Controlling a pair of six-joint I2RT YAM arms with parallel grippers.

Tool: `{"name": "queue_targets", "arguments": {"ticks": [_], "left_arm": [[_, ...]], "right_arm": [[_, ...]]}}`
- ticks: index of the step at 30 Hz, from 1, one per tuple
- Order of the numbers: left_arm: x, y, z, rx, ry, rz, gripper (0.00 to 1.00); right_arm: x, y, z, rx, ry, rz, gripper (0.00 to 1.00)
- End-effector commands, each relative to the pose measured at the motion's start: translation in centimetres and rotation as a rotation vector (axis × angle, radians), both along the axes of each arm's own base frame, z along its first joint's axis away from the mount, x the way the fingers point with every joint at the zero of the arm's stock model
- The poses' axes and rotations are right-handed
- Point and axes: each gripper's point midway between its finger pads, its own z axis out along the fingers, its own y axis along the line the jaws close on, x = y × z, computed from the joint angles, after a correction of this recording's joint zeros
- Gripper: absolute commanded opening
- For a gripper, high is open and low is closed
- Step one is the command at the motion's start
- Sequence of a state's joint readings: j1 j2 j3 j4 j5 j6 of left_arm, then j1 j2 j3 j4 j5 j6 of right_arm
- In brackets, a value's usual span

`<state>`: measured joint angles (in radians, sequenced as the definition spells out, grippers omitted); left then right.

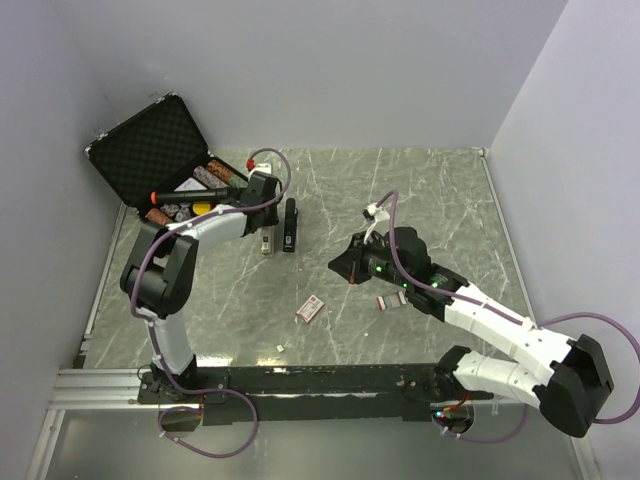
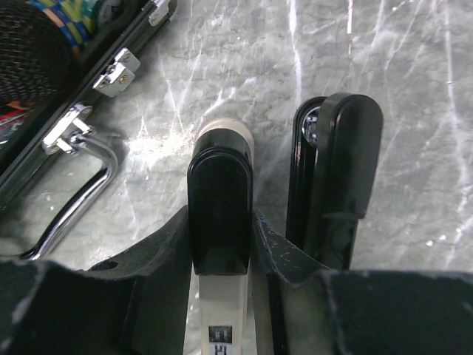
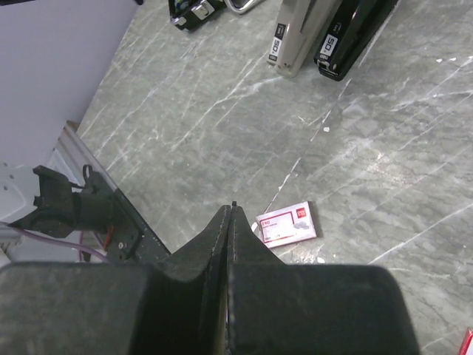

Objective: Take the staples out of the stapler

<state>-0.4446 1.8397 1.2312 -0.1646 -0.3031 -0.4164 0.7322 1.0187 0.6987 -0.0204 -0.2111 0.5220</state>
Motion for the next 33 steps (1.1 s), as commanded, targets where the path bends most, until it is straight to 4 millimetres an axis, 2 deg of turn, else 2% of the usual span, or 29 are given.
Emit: {"name": "queue_targets", "arguments": {"ticks": [1,7,9,12,13,15,18,19,23,26,29,31,33], "left_arm": [[3.3,-1.4,3.1,-0.062,-0.126,0.025,0.01],[3.5,-1.6,2.3,-0.071,-0.118,0.035,0.04],[3.5,-1.5,2.5,-0.075,-0.123,0.042,0.13],[3.6,-1.4,3.0,-0.075,-0.136,0.045,0.43],[3.6,-1.3,3.0,-0.067,-0.134,0.048,0.48],[3.8,-1.3,3.4,-0.057,-0.132,0.045,0.54],[3.9,-1.4,4.1,-0.059,-0.143,0.036,0.57],[3.9,-1.5,4.4,-0.064,-0.148,0.033,0.61],[3.6,-1.8,6.4,-0.088,-0.178,0.023,0.62],[2.6,-2.1,8.4,-0.106,-0.203,0.022,0.62],[0.8,-2.6,11.0,-0.141,-0.247,0.006,0.62],[-0.8,-3.2,11.7,-0.156,-0.259,-0.021,0.61],[-2.5,-3.6,12.3,-0.162,-0.260,-0.034,0.60]], "right_arm": [[-0.2,-0.5,0.4,0.001,-0.027,0.002,0.00],[-0.3,-0.7,0.4,-0.009,-0.027,0.003,0.00],[-0.3,-0.7,0.3,-0.014,-0.024,0.002,0.00],[-0.3,-0.6,0.2,-0.011,-0.018,0.005,0.00],[-0.3,-0.5,0.2,-0.011,-0.016,0.009,0.00],[-0.3,-0.5,0.3,-0.009,-0.013,0.008,0.00],[-0.4,-0.4,0.4,-0.011,-0.010,0.013,0.00],[-0.5,-0.5,0.5,-0.010,-0.010,0.013,0.01],[-0.7,-0.8,0.9,-0.020,-0.018,0.014,0.04],[-0.6,-1.2,0.8,-0.050,-0.013,0.007,0.12],[-0.5,-1.6,0.3,-0.074,-0.002,-0.009,0.24],[-0.5,-1.9,0.0,-0.089,0.001,-0.023,0.33],[-0.3,-2.3,-0.4,-0.115,0.010,-0.040,0.38]]}}
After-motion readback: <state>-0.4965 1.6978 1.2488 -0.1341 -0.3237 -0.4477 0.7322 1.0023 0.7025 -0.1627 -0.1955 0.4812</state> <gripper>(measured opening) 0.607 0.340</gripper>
